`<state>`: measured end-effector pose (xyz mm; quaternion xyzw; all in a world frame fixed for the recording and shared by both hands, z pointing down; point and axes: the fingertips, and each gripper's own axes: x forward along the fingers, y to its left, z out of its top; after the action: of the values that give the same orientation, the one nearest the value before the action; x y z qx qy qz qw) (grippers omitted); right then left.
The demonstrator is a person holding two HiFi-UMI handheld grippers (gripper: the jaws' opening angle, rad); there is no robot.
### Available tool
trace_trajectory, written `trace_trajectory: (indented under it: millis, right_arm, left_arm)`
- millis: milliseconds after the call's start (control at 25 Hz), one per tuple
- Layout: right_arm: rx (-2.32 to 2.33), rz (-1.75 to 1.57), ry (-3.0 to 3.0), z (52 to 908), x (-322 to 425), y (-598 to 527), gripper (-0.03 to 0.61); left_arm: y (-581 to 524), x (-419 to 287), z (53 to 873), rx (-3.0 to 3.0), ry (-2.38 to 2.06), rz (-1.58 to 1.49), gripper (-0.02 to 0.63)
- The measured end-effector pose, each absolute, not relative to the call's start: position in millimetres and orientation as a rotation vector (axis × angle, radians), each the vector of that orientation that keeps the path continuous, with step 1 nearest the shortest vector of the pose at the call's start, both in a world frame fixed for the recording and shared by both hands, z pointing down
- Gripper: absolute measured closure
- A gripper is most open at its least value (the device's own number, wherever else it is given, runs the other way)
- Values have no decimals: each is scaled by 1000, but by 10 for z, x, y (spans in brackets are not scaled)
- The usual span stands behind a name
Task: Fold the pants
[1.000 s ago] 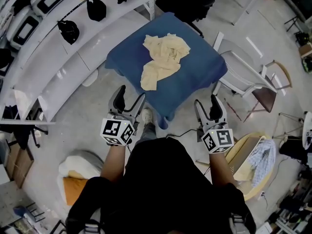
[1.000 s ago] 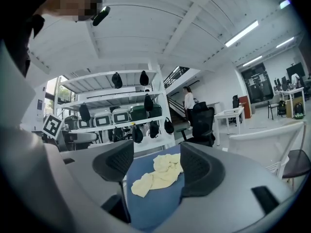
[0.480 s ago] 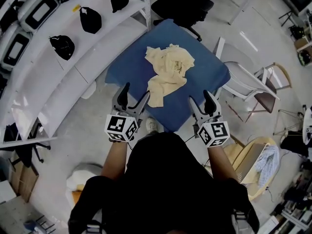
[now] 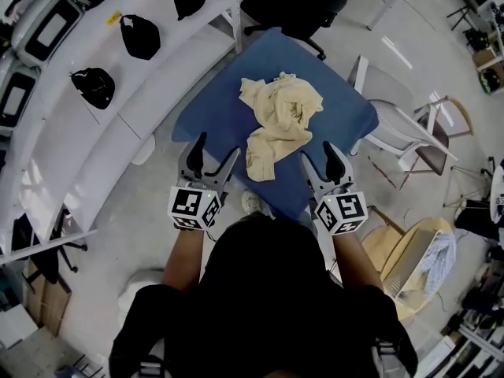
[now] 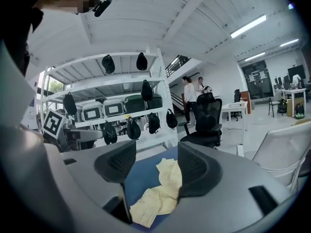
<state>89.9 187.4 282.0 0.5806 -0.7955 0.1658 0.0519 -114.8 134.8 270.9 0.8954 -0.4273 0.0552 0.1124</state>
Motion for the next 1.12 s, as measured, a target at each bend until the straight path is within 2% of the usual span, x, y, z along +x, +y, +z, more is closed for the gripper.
trace_trajectory:
  millis: [440,1120]
  right_arm:
    - [1614,596,-2388,3311,694,1570,318]
    - [1258,673,-2341,4237,927,786,328]
  left_arm:
    - [1142,-1147,3028,2560,-1248,226,268]
    - [586,-743,3658,2417,-1356,345,268]
